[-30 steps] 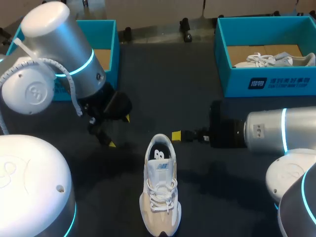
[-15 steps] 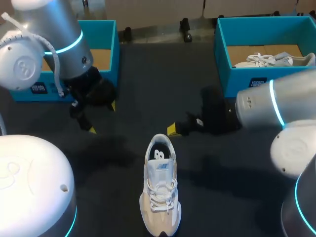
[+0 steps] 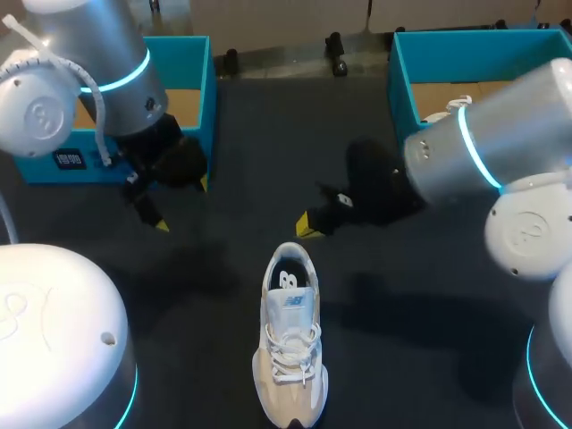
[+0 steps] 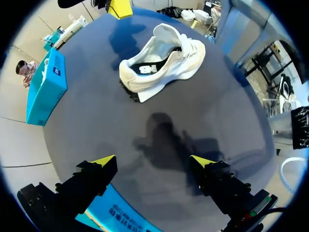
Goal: Take the shoe out of the shoebox, open the shoe tongue, remove and reinsert the insole, then place the shoe into the shoebox
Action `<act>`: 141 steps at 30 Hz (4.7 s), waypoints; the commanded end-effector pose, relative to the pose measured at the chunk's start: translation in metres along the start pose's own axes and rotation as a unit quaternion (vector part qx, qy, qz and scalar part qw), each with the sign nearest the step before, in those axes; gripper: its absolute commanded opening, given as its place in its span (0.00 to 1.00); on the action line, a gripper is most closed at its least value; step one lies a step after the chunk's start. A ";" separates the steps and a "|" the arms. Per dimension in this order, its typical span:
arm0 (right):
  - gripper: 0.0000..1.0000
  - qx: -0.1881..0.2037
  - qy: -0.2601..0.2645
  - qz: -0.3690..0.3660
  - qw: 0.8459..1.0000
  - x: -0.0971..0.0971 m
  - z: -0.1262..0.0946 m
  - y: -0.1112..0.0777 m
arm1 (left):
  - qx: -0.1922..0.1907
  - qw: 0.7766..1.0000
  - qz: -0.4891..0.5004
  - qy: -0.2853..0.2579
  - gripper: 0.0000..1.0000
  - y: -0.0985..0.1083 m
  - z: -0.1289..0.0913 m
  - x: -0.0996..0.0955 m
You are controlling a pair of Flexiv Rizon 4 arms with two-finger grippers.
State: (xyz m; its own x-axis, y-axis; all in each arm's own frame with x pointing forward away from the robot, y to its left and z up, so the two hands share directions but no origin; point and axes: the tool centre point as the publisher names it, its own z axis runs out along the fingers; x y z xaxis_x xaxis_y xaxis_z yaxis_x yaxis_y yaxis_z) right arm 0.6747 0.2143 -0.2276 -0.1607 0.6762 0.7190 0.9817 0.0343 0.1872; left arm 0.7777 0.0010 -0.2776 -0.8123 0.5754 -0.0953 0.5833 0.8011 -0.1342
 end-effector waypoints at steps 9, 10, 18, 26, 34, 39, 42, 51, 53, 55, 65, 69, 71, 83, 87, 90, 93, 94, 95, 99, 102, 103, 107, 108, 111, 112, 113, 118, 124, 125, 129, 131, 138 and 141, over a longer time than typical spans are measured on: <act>0.00 -0.020 -0.310 0.023 0.950 0.011 0.028 -0.005 | -0.017 0.999 0.030 0.013 1.00 0.043 -0.014 -0.021; 0.00 -0.019 -0.317 0.026 0.948 0.011 0.029 -0.006 | -0.014 0.999 0.035 0.017 1.00 0.046 -0.015 -0.022; 0.00 -0.015 -0.340 0.022 0.940 0.010 0.041 -0.018 | -0.023 0.998 0.063 0.022 1.00 0.061 -0.019 -0.023; 0.00 -0.015 -0.340 0.022 0.940 0.010 0.041 -0.018 | -0.023 0.998 0.063 0.022 1.00 0.061 -0.019 -0.023; 0.00 -0.036 -0.345 -0.005 0.938 0.003 0.054 -0.022 | -0.011 0.997 0.061 0.039 1.00 0.073 -0.017 -0.031; 0.00 -0.052 -0.365 -0.012 0.929 -0.005 0.068 -0.027 | -0.002 0.997 0.055 0.056 1.00 0.086 -0.012 -0.038; 0.00 -0.057 -0.374 -0.018 0.926 -0.008 0.072 -0.029 | 0.002 0.996 0.070 0.062 1.00 0.091 -0.012 -0.039; 0.00 -0.071 -0.378 -0.025 0.923 -0.024 0.081 -0.031 | 0.016 0.991 0.114 0.068 1.00 0.109 -0.017 -0.035; 0.00 -0.073 -0.376 -0.027 0.923 -0.027 0.085 -0.031 | 0.015 0.991 0.112 0.068 1.00 0.113 -0.017 -0.034; 0.00 -0.080 -0.372 -0.028 0.924 -0.029 0.089 -0.032 | 0.014 0.991 0.110 0.069 1.00 0.116 -0.016 -0.034; 0.00 -0.085 -0.390 -0.011 0.917 -0.046 0.109 -0.030 | 0.012 0.991 0.109 0.071 1.00 0.119 -0.014 -0.033; 0.00 -0.092 -0.387 -0.011 0.917 -0.054 0.114 -0.030 | 0.012 0.991 0.109 0.071 1.00 0.119 -0.014 -0.033; 0.00 -0.096 -0.388 -0.010 0.917 -0.059 0.116 -0.030 | 0.012 0.991 0.109 0.071 1.00 0.119 -0.014 -0.033; 0.00 -0.091 -0.397 0.009 0.913 -0.085 0.136 -0.033 | 0.012 0.991 0.109 0.071 1.00 0.119 -0.014 -0.033; 0.00 -0.095 -0.395 0.020 0.914 -0.092 0.145 -0.034 | 0.012 0.991 0.109 0.071 1.00 0.119 -0.014 -0.033; 0.00 -0.099 -0.396 0.037 0.912 -0.097 0.151 -0.037 | 0.012 0.991 0.109 0.071 1.00 0.119 -0.014 -0.033; 0.00 -0.107 -0.409 0.043 0.905 -0.091 0.145 -0.041 | 0.012 0.991 0.109 0.071 1.00 0.119 -0.014 -0.033; 0.00 -0.111 -0.412 0.042 0.903 -0.088 0.141 -0.042 | 0.012 0.991 0.109 0.071 1.00 0.119 -0.014 -0.033; 0.00 -0.111 -0.420 0.044 0.900 -0.085 0.137 -0.042 | 0.012 0.991 0.109 0.071 1.00 0.119 -0.014 -0.033; 0.00 -0.118 -0.443 0.040 0.888 -0.075 0.121 -0.042 | 0.012 0.991 0.109 0.071 1.00 0.119 -0.014 -0.033; 0.00 -0.120 -0.457 0.039 0.880 -0.073 0.112 -0.041 | 0.012 0.991 0.109 0.071 1.00 0.119 -0.014 -0.033; 0.00 -0.120 -0.463 0.040 0.877 -0.074 0.109 -0.040 | 0.012 0.991 0.109 0.071 1.00 0.119 -0.014 -0.033; 0.00 -0.118 -0.479 0.040 0.869 -0.079 0.102 -0.035 | 0.012 0.991 0.109 0.071 1.00 0.119 -0.014 -0.033; 0.00 -0.120 -0.482 0.041 0.867 -0.082 0.101 -0.034 | 0.012 0.991 0.109 0.071 1.00 0.119 -0.014 -0.033; 0.00 -0.120 -0.491 0.046 0.862 -0.090 0.103 -0.031 | 0.012 0.991 0.109 0.071 1.00 0.119 -0.014 -0.033; 0.00 -0.122 -0.490 0.046 0.862 -0.093 0.104 -0.030 | 0.012 0.991 0.109 0.071 1.00 0.119 -0.014 -0.033; 0.00 -0.123 -0.490 0.046 0.862 -0.096 0.106 -0.029 | 0.012 0.991 0.109 0.071 1.00 0.119 -0.014 -0.033; 0.00 -0.116 -0.489 0.045 0.864 -0.111 0.122 -0.025 | 0.012 0.991 0.109 0.071 1.00 0.119 -0.014 -0.033; 0.00 -0.107 -0.489 0.057 0.864 -0.122 0.137 -0.027 | 0.012 0.991 0.109 0.071 1.00 0.119 -0.014 -0.033; 0.00 -0.105 -0.490 0.060 0.863 -0.124 0.139 -0.027 | 0.012 0.991 0.109 0.071 1.00 0.119 -0.014 -0.033; 0.00 -0.099 -0.490 0.067 0.864 -0.124 0.145 -0.028 | 0.012 0.991 0.109 0.071 1.00 0.119 -0.014 -0.033; 0.00 -0.101 -0.492 0.070 0.862 -0.120 0.143 -0.029 | 0.012 0.991 0.109 0.071 1.00 0.119 -0.014 -0.033; 0.00 -0.109 -0.503 0.082 0.853 -0.104 0.132 -0.036 | 0.012 0.991 0.109 0.071 1.00 0.119 -0.014 -0.033; 0.00 -0.110 -0.501 0.089 0.854 -0.103 0.132 -0.039 | 0.012 0.991 0.109 0.071 1.00 0.119 -0.014 -0.033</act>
State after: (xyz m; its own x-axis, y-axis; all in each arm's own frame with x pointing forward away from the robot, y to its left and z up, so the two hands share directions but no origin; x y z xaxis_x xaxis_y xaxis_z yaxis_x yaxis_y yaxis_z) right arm 0.6753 0.2354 -0.3947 -0.2438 0.9262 -0.2875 0.9313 0.3063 0.1969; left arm 0.8741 0.0793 -0.2767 -0.6588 0.7522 0.0138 0.7422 0.6528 -0.1517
